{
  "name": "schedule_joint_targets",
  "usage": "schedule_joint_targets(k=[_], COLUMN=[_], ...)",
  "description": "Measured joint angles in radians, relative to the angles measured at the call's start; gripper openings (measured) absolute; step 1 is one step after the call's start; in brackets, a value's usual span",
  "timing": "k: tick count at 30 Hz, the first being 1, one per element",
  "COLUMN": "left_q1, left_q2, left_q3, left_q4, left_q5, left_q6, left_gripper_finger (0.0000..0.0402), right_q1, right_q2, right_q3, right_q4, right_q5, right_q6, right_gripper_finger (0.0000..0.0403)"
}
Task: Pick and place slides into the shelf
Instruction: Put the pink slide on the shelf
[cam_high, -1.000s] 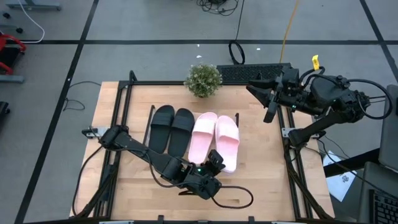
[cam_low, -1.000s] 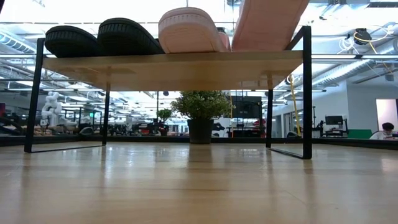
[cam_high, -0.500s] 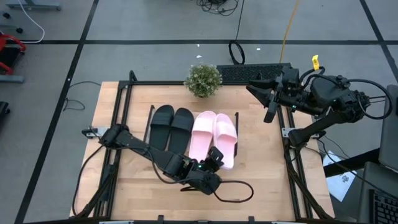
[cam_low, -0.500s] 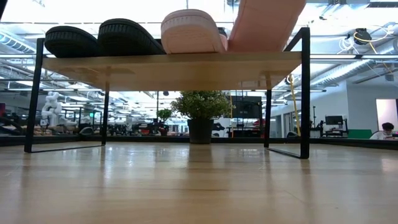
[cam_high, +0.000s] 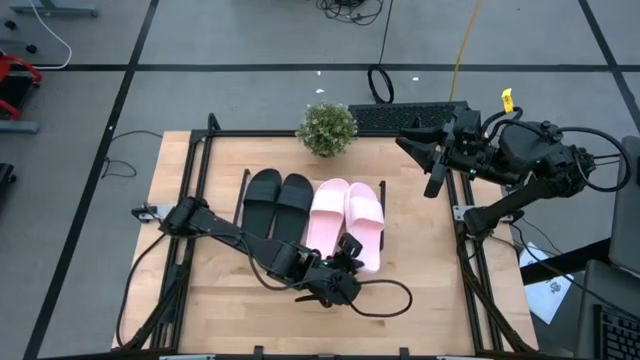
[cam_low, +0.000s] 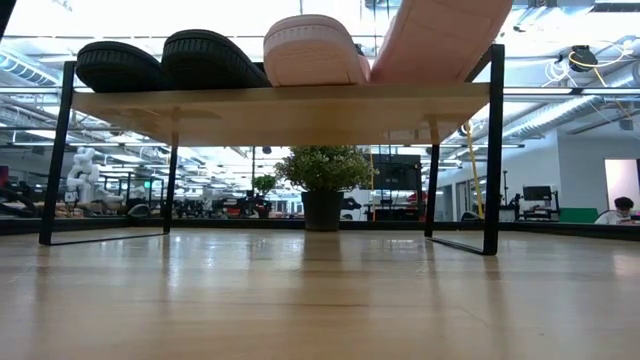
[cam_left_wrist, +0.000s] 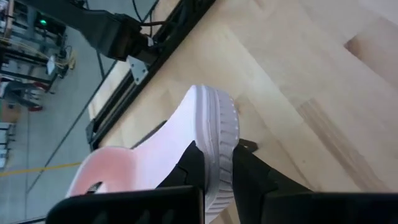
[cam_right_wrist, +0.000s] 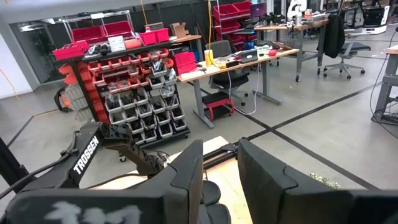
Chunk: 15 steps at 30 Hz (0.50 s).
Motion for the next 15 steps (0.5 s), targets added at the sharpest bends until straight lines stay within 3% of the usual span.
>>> schedule_joint_targets(k=[15], left_q1=[0.003], left_q2=[-0.013], left_q3=[-0.040], left_q4=[0.107], left_q5=[0.022], left_q6=[-0.053], left_gripper_finger=[0.0023], right_q1=[0.000], right_q2=[0.000], right_q3=[0.000], right_q4=[-0.001], right_q5=[-0.004], right_q6=[0.000], right_gripper_finger=[0.0089])
